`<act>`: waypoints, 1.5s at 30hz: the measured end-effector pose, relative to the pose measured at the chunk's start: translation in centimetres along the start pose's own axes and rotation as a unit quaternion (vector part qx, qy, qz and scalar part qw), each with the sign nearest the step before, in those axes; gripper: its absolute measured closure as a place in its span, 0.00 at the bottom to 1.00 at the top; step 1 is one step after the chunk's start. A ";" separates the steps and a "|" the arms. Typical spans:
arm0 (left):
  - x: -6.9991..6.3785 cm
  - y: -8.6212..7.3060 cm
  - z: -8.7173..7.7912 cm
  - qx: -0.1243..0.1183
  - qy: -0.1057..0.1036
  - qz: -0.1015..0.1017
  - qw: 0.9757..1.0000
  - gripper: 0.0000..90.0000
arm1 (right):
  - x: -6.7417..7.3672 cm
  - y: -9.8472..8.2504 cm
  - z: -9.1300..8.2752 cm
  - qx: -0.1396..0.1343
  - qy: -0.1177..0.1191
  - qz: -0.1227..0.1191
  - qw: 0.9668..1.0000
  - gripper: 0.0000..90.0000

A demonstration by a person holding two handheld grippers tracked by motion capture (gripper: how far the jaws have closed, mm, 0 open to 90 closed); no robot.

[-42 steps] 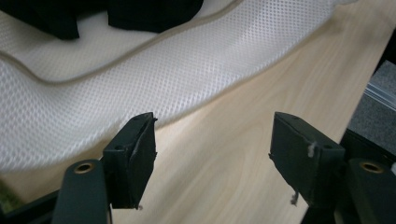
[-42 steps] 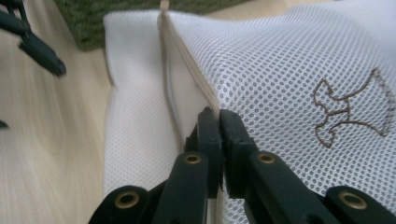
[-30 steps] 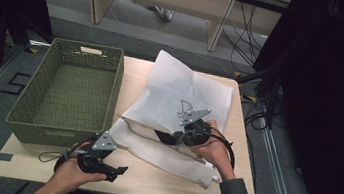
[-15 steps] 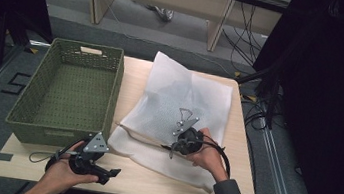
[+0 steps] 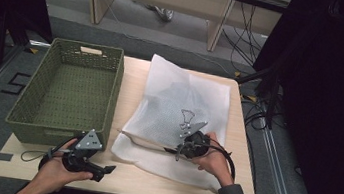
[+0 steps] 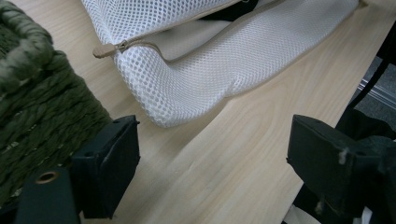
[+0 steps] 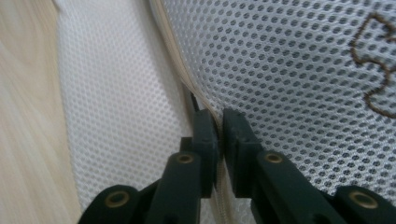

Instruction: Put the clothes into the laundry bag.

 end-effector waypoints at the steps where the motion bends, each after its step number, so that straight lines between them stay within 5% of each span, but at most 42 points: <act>1: 0.1 0.0 -0.1 0.000 0.000 0.003 1.000 0.18 | 0.0 0.0 -0.3 -0.010 0.001 0.006 1.000 0.91; 5: 0.2 0.1 -0.2 -0.003 0.000 0.003 1.000 0.18 | 0.1 0.3 -1.6 -0.055 -0.009 0.029 0.998 0.83; 7: 0.3 0.0 -0.3 -0.004 -0.002 0.007 1.000 0.18 | -0.1 0.4 -2.2 -0.073 -0.019 0.015 0.997 0.79; 10: 0.4 0.1 -0.5 -0.008 0.000 0.009 1.000 0.18 | 0.0 0.4 -3.1 -0.105 -0.032 0.043 0.993 0.68; 20: 0.8 0.0 -1.3 -0.024 -0.001 -0.004 1.000 0.18 | -0.3 -0.2 -5.5 -0.181 -0.056 0.103 0.976 0.51; 26: 1.4 -0.2 -2.3 -0.041 -0.003 -0.008 0.999 0.17 | 0.5 -0.6 -6.5 -0.224 -0.041 0.134 0.964 0.48; 30: 1.7 -0.5 -2.8 -0.055 0.003 -0.029 0.998 0.17 | 1.1 -1.4 -6.4 -0.221 -0.047 0.137 0.964 0.45; 34: 2.1 -0.7 -3.3 -0.053 0.004 -0.013 0.998 0.17 | 1.8 -2.2 -5.9 -0.216 -0.041 0.145 0.965 0.44; 43: 2.4 -1.2 -4.2 -0.060 0.004 -0.010 0.998 0.17 | 4.1 -4.4 -5.4 -0.207 -0.026 0.169 0.963 0.41; 45: 2.4 -1.4 -4.4 -0.060 0.007 -0.011 0.998 0.17 | 4.4 -5.1 -5.3 -0.200 -0.028 0.167 0.965 0.40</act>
Point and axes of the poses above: each handheld gripper's, and its own axes: z roughly forward along the jaws, y roughly out of its top, x roughly to its left, the point moved 5 cm from there along z, roughly forward along the jaws, and after that the axes turned 4 degrees about y, right-handed, at the moved point
